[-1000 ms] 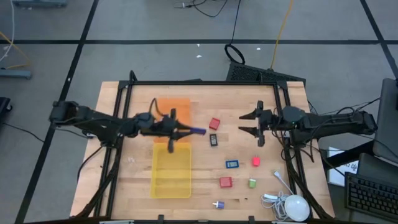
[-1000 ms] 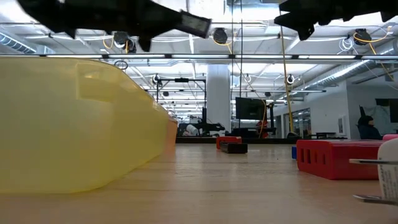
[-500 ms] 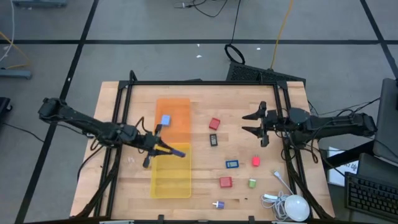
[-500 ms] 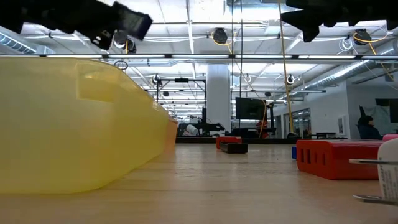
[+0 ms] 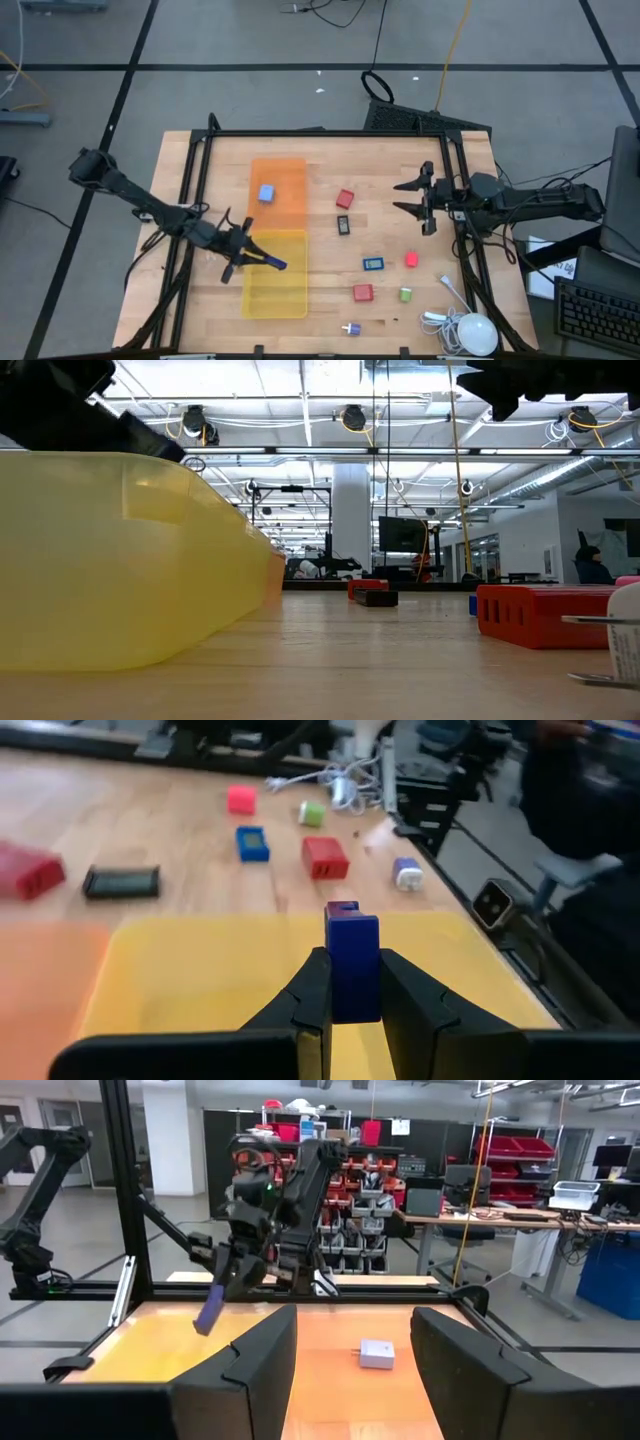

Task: Sort adapters and digital timers
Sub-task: Put the dark blue digital timer into the yellow bin, then put the pink adapter into the orange bin

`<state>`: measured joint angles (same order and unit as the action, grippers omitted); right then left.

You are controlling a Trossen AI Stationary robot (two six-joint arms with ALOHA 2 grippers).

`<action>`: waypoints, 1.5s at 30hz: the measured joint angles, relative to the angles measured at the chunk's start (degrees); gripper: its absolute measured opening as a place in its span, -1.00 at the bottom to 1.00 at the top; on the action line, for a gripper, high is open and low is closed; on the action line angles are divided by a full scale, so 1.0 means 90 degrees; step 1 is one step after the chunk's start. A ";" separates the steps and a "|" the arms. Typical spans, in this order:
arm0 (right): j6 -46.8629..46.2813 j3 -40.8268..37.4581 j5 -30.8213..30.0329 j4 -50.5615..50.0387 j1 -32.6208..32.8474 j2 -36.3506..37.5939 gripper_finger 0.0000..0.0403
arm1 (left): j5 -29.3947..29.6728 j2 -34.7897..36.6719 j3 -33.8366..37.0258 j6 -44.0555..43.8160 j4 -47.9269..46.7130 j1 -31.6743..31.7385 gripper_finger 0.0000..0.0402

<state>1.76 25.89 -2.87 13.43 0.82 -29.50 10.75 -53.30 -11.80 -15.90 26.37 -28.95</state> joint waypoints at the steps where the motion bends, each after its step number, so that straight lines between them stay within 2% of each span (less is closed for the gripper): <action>1: 0.0000 0.0000 0.0000 0.0031 0.0000 0.0000 -0.08 | 0.0245 -0.0019 0.0072 -0.0216 0.0084 -0.0142 -0.72; 7: -0.0093 0.0000 0.0012 0.0071 0.0000 -0.0002 -0.08 | 0.1715 -0.0458 0.0204 -0.1368 0.0120 -0.0986 -0.72; 12: -0.0117 0.0000 0.0017 0.0100 0.0002 -0.0002 -0.09 | 0.2324 -0.1002 0.0204 -0.2243 0.0109 -0.1355 -0.72; 16: -0.0117 0.0000 0.0017 0.0099 0.0002 -0.0002 -0.09 | 0.2365 -0.1240 0.0204 -0.2726 0.0107 -0.1381 -0.68; 24: -0.0081 -0.0165 0.0019 0.0297 0.0002 -0.0005 -0.08 | 0.2377 -0.1239 0.0200 -0.2851 0.0282 -0.1275 -0.16; 30: -0.0273 -0.0165 0.0017 0.0340 0.0002 -0.0006 -0.08 | 0.2377 -0.1239 0.0197 -0.2465 0.0277 -0.1275 0.08; 36: -0.0604 -0.0165 0.0012 0.0323 0.0002 -0.0144 -0.10 | 0.2373 -0.1239 0.0197 -0.2449 0.0297 -0.1275 0.18; 40: -0.0554 -0.0165 0.0010 0.0317 0.0002 -0.0272 -0.10 | 0.2313 -0.1239 0.0197 -0.2762 0.0451 -0.1275 0.20; 45: -0.0626 -0.0165 0.0014 0.0317 0.0004 -0.0357 -0.10 | 0.2314 -0.1239 0.0195 -0.2630 0.0466 -0.1275 0.20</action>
<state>-3.87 24.40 -2.74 16.28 0.86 -32.71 31.57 -64.45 -10.04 -39.57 30.57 -40.42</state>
